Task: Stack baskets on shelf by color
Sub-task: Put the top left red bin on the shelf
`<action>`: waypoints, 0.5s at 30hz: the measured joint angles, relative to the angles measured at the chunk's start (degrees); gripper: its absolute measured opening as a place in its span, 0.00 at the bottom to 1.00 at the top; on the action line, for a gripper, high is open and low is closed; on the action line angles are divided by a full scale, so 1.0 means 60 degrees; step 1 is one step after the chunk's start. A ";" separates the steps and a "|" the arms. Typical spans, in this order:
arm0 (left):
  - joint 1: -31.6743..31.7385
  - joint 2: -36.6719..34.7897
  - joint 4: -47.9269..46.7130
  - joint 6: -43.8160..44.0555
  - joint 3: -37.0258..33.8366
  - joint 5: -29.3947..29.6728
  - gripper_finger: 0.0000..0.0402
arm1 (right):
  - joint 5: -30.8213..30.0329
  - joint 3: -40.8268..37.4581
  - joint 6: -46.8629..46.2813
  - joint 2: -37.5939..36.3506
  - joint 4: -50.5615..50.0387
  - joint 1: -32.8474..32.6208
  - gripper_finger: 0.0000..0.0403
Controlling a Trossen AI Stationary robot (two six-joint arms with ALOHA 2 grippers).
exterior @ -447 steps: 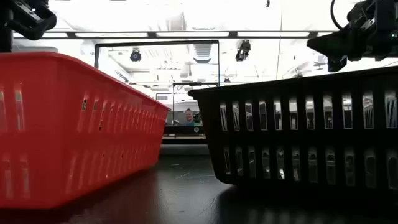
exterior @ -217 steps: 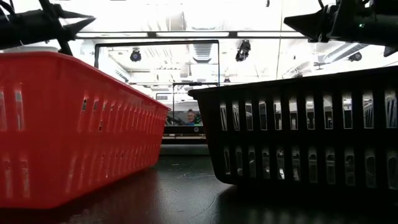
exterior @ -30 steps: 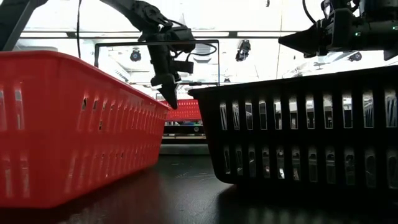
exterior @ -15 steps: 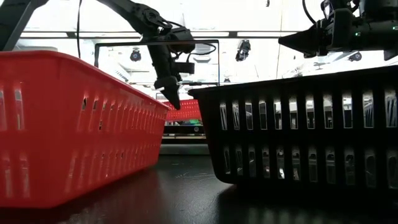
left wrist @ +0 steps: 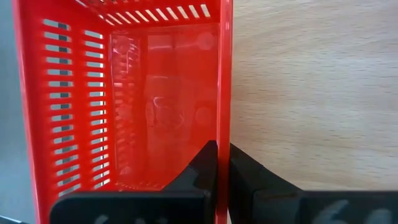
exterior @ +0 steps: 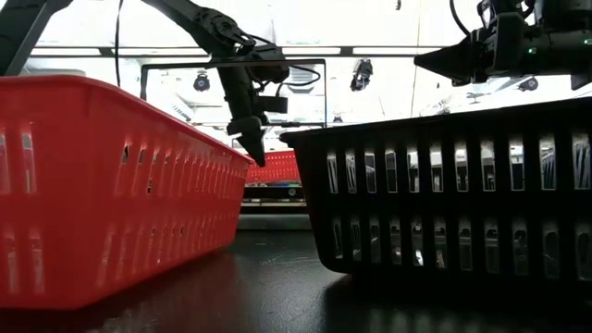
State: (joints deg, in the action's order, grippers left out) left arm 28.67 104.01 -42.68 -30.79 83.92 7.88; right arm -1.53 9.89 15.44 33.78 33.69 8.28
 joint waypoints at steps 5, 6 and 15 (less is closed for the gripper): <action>0.0064 0.0000 -0.0044 -0.0004 -0.0011 -0.0007 0.00 | -0.0001 0.0000 0.0000 0.0001 0.0000 0.0001 0.02; 0.0069 0.0000 -0.0044 -0.0004 -0.0028 -0.0006 0.00 | -0.0001 0.0000 0.0000 0.0000 0.0000 0.0000 0.02; 0.0117 0.0000 -0.0015 0.0049 -0.0149 -0.0063 0.00 | 0.0001 0.0000 0.0000 0.0000 0.0000 -0.0001 0.02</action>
State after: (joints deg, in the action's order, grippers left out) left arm 29.36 104.01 -42.77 -30.49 83.02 7.50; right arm -1.53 9.89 15.44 33.78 33.69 8.28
